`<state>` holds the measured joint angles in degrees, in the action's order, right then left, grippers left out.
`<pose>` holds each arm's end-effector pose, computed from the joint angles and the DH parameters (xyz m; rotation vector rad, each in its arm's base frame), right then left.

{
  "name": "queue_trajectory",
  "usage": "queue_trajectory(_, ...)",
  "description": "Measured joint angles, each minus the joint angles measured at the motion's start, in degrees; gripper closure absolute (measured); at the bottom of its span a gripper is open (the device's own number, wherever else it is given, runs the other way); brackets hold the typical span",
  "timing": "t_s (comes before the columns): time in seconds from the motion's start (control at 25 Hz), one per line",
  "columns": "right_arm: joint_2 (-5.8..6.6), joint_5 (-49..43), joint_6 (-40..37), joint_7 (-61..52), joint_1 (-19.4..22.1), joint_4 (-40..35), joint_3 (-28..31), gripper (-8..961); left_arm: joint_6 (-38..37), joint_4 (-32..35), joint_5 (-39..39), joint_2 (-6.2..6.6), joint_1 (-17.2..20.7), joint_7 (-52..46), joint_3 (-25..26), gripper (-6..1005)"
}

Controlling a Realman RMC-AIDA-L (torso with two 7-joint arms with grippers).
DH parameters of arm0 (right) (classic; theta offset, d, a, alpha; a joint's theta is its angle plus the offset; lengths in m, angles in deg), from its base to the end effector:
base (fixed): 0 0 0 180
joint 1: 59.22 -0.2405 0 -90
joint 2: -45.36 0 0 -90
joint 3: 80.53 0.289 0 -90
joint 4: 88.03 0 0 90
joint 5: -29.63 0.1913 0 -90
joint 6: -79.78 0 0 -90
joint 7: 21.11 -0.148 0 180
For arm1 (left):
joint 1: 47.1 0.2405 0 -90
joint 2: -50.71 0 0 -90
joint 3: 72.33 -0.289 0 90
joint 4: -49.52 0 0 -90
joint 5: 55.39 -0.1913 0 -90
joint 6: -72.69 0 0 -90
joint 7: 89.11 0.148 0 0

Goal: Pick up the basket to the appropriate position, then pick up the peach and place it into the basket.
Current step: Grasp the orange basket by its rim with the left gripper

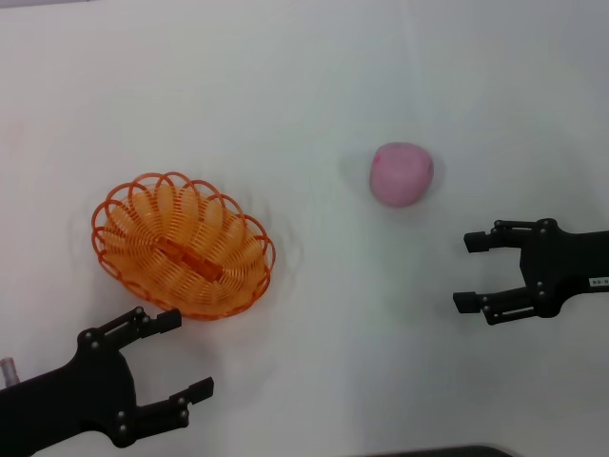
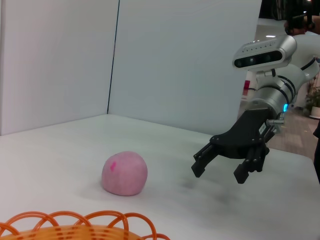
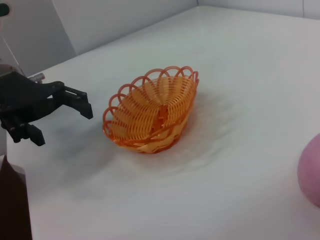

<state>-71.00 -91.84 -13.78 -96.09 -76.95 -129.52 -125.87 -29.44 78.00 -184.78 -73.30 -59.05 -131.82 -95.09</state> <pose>0.3469 0.2508 -0.0118 -2.8490 0.7007 0.4043 -0.3372 0.1751 -0.0636 -2.6996 -0.4433 -0.8201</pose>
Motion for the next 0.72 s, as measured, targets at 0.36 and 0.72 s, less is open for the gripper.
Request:
queue_trajectory(0.36, 0.08, 0.00, -0.04, -0.09, -0.28, 0.00, 0.00, 12, -0.08, -0.08, 0.03, 0.00, 0.00, 0.00, 0.00, 158)
queue_trajectory(0.72, 0.18, 0.00, -0.05, -0.08, -0.31, 0.00, 0.00, 13, -0.08, -0.10, 0.03, 0.00, -0.09, 0.00, 0.00, 157)
